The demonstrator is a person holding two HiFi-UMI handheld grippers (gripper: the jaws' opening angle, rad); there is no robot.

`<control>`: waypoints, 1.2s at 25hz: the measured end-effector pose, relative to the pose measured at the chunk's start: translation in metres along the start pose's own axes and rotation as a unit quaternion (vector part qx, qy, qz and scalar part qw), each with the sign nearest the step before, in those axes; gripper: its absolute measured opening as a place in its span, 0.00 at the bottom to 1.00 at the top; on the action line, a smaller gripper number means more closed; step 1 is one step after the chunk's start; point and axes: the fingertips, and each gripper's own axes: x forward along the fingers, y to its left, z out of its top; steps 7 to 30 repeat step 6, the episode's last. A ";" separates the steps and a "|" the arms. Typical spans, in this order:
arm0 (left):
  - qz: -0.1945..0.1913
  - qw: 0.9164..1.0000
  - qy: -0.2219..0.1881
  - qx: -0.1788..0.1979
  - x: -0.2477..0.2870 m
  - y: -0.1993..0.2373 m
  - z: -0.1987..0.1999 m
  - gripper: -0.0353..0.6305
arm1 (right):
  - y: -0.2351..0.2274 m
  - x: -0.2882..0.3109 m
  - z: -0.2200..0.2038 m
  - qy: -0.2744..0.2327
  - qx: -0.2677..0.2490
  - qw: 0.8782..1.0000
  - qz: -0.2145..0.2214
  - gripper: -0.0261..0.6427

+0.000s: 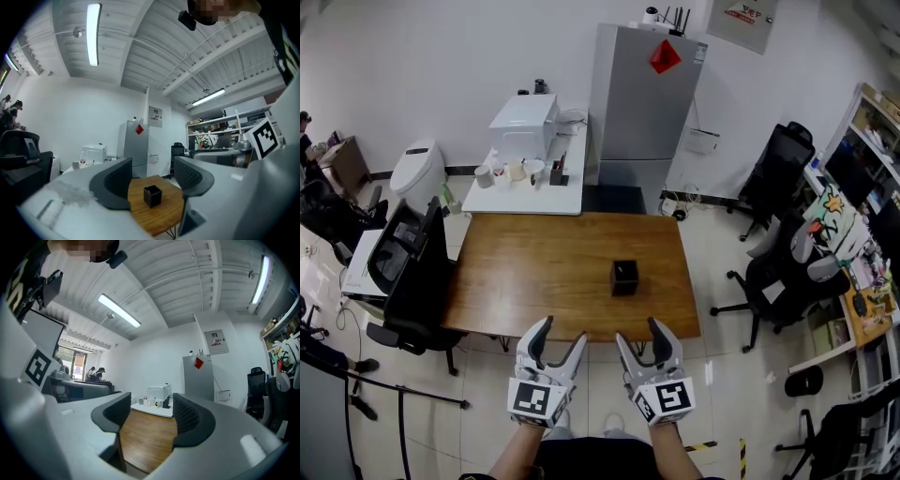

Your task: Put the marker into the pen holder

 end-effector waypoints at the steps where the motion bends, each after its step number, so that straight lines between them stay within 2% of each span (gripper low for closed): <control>1: -0.003 1.000 0.002 -0.001 0.000 0.000 -0.001 0.47 | 0.000 0.001 0.000 0.000 -0.001 1.000 -0.001 0.45; 4: -0.007 1.000 -0.009 -0.011 0.003 0.001 0.001 0.47 | 0.001 0.002 0.002 -0.001 -0.003 1.000 -0.004 0.45; 30: -0.008 1.000 -0.006 -0.010 0.005 0.003 0.003 0.47 | 0.001 0.004 0.004 -0.003 -0.005 1.000 -0.006 0.45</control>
